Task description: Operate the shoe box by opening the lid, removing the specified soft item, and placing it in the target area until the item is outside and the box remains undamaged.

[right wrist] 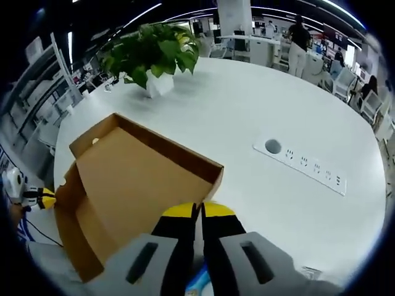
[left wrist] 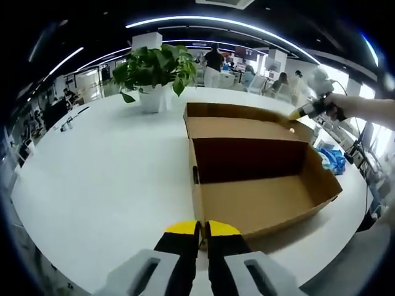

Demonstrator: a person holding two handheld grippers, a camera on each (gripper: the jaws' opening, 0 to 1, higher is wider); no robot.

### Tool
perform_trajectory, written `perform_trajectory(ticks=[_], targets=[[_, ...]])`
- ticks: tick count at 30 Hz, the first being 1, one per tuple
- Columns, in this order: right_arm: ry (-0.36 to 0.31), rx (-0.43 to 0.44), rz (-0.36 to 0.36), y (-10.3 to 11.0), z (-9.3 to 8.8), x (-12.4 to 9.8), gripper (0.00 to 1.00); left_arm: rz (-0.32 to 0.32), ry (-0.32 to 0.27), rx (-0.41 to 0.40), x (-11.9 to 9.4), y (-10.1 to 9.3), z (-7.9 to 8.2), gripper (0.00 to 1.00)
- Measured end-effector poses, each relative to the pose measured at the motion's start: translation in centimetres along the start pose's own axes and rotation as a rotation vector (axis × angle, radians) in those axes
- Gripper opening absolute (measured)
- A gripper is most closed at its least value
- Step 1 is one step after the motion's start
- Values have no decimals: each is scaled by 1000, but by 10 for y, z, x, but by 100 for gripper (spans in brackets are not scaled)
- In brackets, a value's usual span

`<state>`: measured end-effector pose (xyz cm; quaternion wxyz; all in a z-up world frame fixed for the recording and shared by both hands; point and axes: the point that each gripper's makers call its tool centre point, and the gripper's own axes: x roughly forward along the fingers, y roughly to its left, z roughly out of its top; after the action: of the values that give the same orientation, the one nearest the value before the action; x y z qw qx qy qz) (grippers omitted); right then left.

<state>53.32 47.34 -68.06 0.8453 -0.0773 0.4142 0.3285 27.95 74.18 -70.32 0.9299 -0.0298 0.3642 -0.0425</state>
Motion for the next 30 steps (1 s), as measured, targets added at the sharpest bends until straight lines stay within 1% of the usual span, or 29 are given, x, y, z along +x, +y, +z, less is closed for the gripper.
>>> perform_trajectory(ticks=[3, 12, 23, 30], targets=[[-16, -12, 0, 2, 4, -5, 1, -3, 0, 0, 0, 0, 0, 3], [-64, -10, 1, 4, 15, -19, 0, -5, 4, 17, -1, -1, 0, 4], [-123, -18, 5, 12, 22, -41, 0, -9, 5, 26, -1, -2, 0, 4], [-158, -31, 10, 19, 23, -55, 0, -14, 5, 29, -2, -3, 0, 4]])
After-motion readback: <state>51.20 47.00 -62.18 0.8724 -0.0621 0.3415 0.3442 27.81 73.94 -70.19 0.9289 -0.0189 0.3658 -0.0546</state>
